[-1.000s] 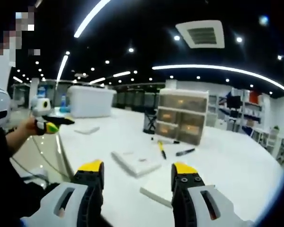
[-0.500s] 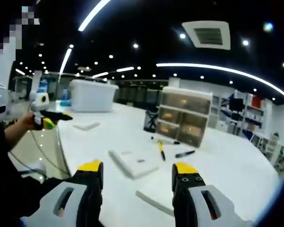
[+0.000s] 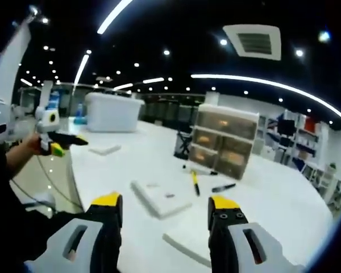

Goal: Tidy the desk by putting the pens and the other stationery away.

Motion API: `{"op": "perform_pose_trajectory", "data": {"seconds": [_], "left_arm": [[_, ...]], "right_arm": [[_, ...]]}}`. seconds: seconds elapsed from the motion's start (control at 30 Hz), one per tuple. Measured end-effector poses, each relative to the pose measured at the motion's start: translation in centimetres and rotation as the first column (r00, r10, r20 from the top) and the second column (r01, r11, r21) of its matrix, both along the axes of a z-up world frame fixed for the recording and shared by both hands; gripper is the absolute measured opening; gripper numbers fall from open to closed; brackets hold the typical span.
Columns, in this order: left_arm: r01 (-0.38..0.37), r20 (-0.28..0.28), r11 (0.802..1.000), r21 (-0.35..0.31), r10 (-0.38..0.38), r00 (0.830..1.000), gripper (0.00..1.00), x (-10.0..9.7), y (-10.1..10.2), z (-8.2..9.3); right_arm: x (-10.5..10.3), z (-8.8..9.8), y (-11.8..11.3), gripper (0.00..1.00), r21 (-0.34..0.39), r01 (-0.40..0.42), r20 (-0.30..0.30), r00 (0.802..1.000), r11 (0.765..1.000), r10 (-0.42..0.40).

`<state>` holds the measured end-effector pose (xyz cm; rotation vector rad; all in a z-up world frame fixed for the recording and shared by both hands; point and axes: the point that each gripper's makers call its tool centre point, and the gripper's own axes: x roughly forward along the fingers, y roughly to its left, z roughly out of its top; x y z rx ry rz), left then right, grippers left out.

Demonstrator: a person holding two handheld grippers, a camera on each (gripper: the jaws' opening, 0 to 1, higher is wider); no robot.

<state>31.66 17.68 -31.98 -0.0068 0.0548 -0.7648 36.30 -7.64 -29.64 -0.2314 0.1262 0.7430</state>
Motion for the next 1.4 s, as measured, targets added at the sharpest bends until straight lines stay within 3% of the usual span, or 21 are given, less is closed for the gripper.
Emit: {"op": "perform_pose_trajectory", "data": {"seconds": [0.3,0.5,0.67,0.83,0.93,1.2,1.4], "left_arm": [[0.03,-0.027,0.999,0.036,-0.029,0.999,0.64,1.7,-1.5,1.2],[0.068,-0.077,0.995,0.074,-0.062,0.995,0.63,3.9,-2.9,1.6],[0.103,-0.117,0.969,0.223,-0.078,0.99,0.63,5.7,-4.1,1.3],[0.165,-0.17,0.951,0.262,-0.123,0.978,0.62,7.2,-6.0,1.7],[0.185,-0.172,0.931,0.314,-0.136,0.976,0.58,8.1,-6.6,2.1],[0.171,-0.183,0.924,0.342,-0.112,0.977,0.58,11.2,-8.1,3.7],[0.172,-0.237,0.914,0.368,-0.087,0.968,0.55,13.7,-9.2,4.3]], "right_arm": [[-0.4,-0.3,0.3,0.58,0.014,-0.001,-0.011,1.0,1.0,0.001],[-0.9,-0.6,0.1,0.59,0.036,-0.002,-0.02,1.0,0.999,0.003],[-1.5,-1.0,0.1,0.6,0.048,-0.009,-0.029,1.0,0.999,0.011],[-2.1,-1.6,-0.3,0.61,0.056,-0.01,-0.04,0.999,0.998,0.012],[-2.4,-1.9,-0.6,0.61,0.064,-0.007,-0.045,0.999,0.998,0.01],[-2.8,-2.1,-1.6,0.62,0.068,0.001,-0.053,0.999,0.998,0.003],[-3.3,-2.3,-1.8,0.62,0.074,-0.004,-0.055,0.998,0.997,0.008]]}}
